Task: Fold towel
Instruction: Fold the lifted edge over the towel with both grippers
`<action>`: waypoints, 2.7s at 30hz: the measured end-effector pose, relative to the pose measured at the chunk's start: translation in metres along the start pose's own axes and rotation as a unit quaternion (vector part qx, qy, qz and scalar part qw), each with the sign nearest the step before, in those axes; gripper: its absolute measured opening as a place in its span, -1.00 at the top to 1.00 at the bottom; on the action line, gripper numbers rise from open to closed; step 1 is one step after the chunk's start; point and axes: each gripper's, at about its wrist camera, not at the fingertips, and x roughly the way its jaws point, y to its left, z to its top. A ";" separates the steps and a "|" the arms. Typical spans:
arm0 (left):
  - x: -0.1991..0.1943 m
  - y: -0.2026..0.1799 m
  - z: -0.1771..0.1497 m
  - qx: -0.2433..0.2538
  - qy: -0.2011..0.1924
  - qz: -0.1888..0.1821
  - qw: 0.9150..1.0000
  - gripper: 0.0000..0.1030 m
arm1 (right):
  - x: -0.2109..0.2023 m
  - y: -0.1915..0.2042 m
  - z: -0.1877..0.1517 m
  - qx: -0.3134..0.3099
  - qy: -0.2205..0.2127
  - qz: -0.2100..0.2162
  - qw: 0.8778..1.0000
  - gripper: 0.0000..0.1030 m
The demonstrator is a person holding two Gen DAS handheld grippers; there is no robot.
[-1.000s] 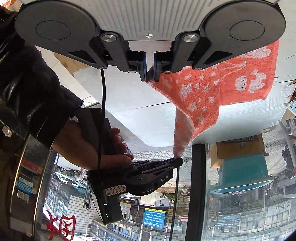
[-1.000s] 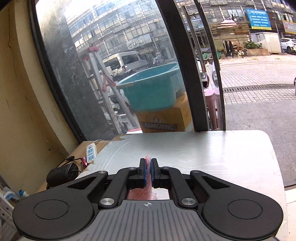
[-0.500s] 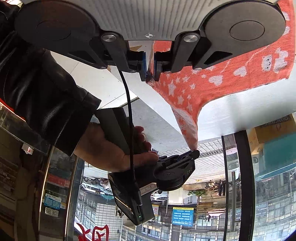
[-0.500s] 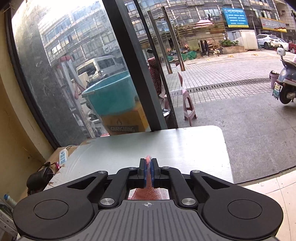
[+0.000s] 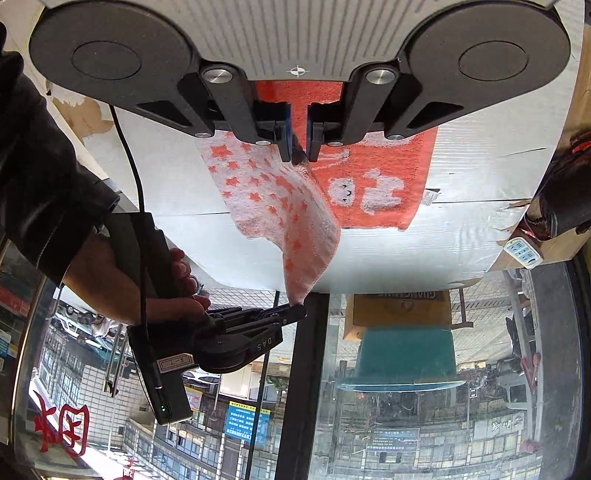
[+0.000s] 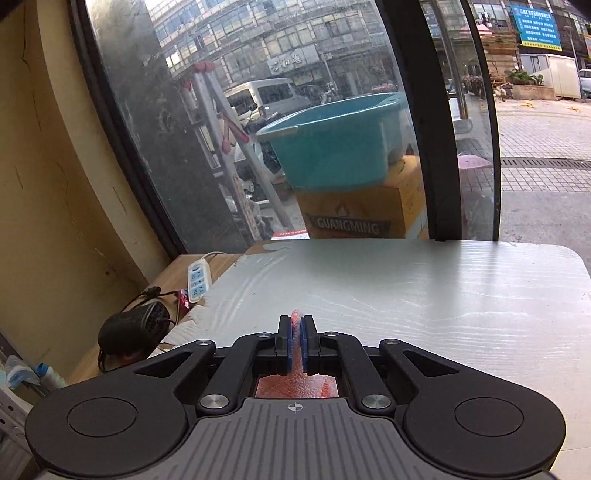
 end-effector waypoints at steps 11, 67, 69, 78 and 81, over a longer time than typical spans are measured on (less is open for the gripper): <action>0.002 0.046 -0.016 -0.050 0.020 0.013 0.998 0.85 | 0.072 0.033 -0.002 -0.021 0.046 0.006 0.999 0.91; 0.039 0.071 -0.009 -0.085 0.047 0.045 0.994 0.78 | 0.114 0.051 0.009 -0.042 0.059 0.046 0.996 0.90; 0.021 0.070 -0.006 -0.086 0.026 0.043 0.995 0.78 | 0.108 0.050 0.011 -0.042 0.052 0.046 0.997 0.90; -0.003 0.076 -0.007 -0.090 0.010 0.058 0.994 0.78 | 0.131 0.058 0.006 -0.057 0.067 0.026 0.996 0.90; 0.013 0.087 -0.016 -0.105 0.044 0.060 0.992 0.78 | 0.151 0.058 -0.005 -0.060 0.085 0.006 0.995 0.90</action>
